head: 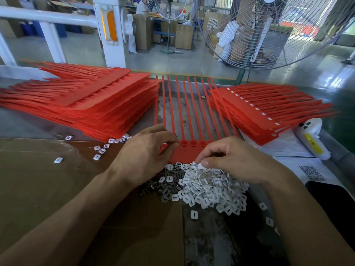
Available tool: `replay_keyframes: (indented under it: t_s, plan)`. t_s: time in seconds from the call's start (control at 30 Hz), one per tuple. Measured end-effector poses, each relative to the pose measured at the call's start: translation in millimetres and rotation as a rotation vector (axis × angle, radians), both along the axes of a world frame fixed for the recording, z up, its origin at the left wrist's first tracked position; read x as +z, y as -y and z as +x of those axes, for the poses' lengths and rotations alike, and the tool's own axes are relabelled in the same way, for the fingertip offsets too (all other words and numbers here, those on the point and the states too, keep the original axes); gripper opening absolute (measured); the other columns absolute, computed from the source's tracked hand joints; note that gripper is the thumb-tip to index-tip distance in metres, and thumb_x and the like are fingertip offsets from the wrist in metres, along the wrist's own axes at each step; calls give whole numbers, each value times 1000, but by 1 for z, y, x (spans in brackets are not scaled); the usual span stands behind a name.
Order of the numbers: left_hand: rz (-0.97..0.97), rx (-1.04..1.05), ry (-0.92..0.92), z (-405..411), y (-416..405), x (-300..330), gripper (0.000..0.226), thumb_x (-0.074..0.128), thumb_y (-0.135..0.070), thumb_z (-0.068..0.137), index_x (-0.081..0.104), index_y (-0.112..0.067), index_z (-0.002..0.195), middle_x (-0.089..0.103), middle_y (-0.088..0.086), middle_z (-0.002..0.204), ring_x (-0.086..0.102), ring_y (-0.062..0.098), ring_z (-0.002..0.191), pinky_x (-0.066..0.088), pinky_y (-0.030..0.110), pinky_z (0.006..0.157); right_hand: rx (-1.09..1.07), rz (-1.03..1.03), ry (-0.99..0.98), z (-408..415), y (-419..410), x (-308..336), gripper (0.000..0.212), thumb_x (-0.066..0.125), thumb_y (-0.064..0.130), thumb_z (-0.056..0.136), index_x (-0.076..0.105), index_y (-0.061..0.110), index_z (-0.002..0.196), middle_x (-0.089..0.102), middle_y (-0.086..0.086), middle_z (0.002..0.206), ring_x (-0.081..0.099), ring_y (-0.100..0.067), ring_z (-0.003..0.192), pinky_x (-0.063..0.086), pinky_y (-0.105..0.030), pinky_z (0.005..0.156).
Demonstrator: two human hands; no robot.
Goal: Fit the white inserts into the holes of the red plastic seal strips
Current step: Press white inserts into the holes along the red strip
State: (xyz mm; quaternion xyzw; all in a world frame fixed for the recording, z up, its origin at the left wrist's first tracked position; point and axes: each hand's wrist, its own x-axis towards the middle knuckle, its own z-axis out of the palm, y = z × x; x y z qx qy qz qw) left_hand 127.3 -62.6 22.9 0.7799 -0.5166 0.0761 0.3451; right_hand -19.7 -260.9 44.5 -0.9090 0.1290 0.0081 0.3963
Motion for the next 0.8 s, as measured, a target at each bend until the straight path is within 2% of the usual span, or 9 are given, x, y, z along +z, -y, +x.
replay_keyframes:
  t_s: [0.1,0.2,0.33,0.47,0.57,0.8]
  plan:
    - [-14,-25,9,-1,0,0,17,62,-27,98,76,-21,106,62,-16,98,56,1,79,51,26,73,-32,33,39,0,0,2,17,76,25,93,80,41,94,77,19,91,70,3,89,48,-23,81]
    - [-40,-78,4,-4,0,1,15,66,-25,96,76,-21,107,63,-14,97,57,2,79,49,23,72,-75,95,96,-1,-1,5,15,76,28,93,78,43,93,78,14,87,68,5,76,49,-16,70]
    - [-77,-148,-13,-7,4,-2,25,74,-30,90,71,-23,115,62,-14,97,57,2,78,47,19,69,-144,282,166,1,-6,5,5,77,24,91,80,28,93,79,0,84,61,-5,66,49,-21,63]
    - [-145,-153,13,-11,8,-4,31,76,-38,87,67,-25,113,59,-16,95,59,6,77,52,28,64,-165,368,156,6,-14,4,8,78,26,90,80,20,94,78,-3,84,60,-10,68,48,-23,61]
    - [-173,-182,36,-13,10,-3,24,76,-34,90,68,-24,110,59,-16,96,59,6,77,52,26,64,-172,386,158,8,-16,3,9,76,26,91,78,18,95,77,-2,81,60,-10,67,47,-22,59]
    - [-159,-189,78,-12,10,-1,22,73,-30,93,72,-19,112,64,-10,101,63,9,84,55,35,70,-179,387,163,10,-15,-1,11,72,25,96,79,25,87,74,2,76,58,-9,65,47,-20,57]
